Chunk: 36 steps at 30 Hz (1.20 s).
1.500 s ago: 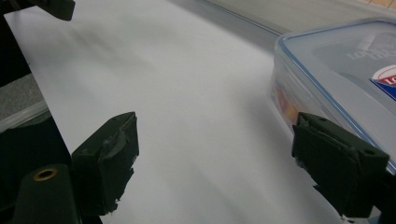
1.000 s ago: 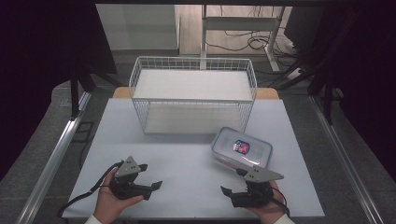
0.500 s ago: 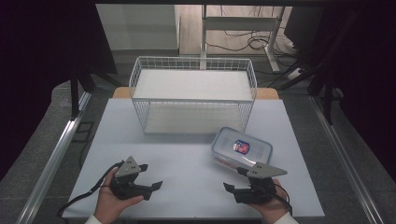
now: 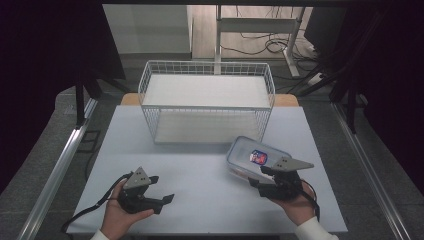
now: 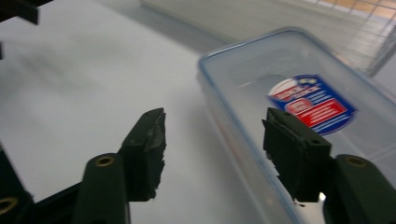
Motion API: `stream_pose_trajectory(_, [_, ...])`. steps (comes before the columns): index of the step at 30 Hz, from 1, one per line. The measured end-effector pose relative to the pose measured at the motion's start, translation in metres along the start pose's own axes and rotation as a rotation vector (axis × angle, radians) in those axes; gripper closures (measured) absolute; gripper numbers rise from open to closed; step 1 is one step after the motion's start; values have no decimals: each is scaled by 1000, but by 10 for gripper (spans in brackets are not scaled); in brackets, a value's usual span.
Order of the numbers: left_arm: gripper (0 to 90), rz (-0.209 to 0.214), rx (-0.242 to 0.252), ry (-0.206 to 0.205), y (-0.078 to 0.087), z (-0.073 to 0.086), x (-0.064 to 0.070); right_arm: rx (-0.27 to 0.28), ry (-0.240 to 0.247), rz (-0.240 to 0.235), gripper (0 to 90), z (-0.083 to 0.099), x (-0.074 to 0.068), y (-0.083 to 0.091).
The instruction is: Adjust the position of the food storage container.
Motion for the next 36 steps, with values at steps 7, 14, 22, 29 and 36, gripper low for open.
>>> stream_pose_trajectory(7, [180, -5, 10, -3, 2, -1, 1, -38, -45, 60, 543, -26, 43, -18])
stream_pose_trajectory(14, [179, -6, -3, 0, 0, 0, 0, -128, -49, 108, 655, -35, 81, -39])
stream_pose_trajectory(22, [179, -15, -17, 4, -1, 2, -2, -245, -32, 147, 885, -34, 110, -70])
stream_pose_trajectory(29, [179, -24, -24, -1, -1, 3, -3, -319, 34, 161, 888, -26, 123, -95])
stream_pose_trajectory(36, [182, -25, -20, -6, 0, 3, -3, -324, 95, 179, 891, -24, 121, -101])
Point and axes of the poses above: each handheld gripper's, and its own axes: y roughly backward along the jaws, z roughly out of its underside, x roughly to its right, the point moved 10 cm from there along -y, roughly forward along the jaws, and after that the axes turned 12 degrees about z, right-handed, at the moved point
